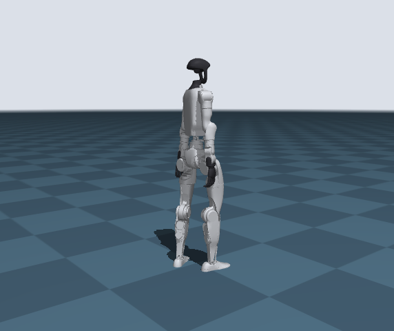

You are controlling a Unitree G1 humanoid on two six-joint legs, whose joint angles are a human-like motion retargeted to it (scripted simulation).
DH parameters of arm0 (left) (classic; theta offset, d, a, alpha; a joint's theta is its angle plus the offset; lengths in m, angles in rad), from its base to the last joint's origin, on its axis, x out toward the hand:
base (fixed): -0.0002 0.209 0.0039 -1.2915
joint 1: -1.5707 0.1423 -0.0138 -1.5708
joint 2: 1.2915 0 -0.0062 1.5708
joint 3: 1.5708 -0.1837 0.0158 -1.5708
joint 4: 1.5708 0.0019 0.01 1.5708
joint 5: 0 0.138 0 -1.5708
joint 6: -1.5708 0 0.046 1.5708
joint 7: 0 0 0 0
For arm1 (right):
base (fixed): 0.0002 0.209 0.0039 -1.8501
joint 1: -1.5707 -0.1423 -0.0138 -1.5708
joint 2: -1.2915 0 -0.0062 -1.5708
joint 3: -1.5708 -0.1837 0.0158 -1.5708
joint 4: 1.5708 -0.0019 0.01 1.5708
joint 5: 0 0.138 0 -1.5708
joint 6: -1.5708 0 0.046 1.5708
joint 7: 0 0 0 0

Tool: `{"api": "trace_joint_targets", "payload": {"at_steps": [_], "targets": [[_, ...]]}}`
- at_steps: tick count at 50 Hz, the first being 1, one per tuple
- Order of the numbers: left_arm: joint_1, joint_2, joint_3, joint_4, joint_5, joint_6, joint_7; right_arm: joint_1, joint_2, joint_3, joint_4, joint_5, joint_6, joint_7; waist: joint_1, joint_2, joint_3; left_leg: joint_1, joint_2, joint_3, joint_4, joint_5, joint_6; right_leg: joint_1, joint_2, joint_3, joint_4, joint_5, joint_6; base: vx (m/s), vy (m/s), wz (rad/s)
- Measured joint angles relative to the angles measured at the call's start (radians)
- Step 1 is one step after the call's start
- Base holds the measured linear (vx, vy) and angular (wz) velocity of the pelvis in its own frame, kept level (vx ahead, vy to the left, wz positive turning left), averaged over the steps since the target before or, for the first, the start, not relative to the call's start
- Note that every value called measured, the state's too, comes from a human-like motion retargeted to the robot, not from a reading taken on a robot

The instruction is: Upper body actions

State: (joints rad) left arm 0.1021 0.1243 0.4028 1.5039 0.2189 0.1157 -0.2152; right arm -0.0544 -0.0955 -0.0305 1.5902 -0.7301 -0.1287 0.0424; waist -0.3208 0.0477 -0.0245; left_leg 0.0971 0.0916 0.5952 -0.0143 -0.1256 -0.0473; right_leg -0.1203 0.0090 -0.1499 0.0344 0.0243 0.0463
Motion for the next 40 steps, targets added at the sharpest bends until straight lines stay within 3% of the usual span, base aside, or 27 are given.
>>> {"api": "trace_joint_targets", "payload": {"at_steps": [40], "targets": [[0.02,0.026,0.035,0.041,0.026,0.011,-0.012,0.009,-0.025,-0.005,-0.013,-0.012,0.007,0.006,0.22,-0.064,-0.014,-0.069,-0.095,-0.332,0.021,0.064,0.04,0.163,-0.099,-0.32,-0.038,-0.075,0.008,0.1,0.06,0.41]]}}
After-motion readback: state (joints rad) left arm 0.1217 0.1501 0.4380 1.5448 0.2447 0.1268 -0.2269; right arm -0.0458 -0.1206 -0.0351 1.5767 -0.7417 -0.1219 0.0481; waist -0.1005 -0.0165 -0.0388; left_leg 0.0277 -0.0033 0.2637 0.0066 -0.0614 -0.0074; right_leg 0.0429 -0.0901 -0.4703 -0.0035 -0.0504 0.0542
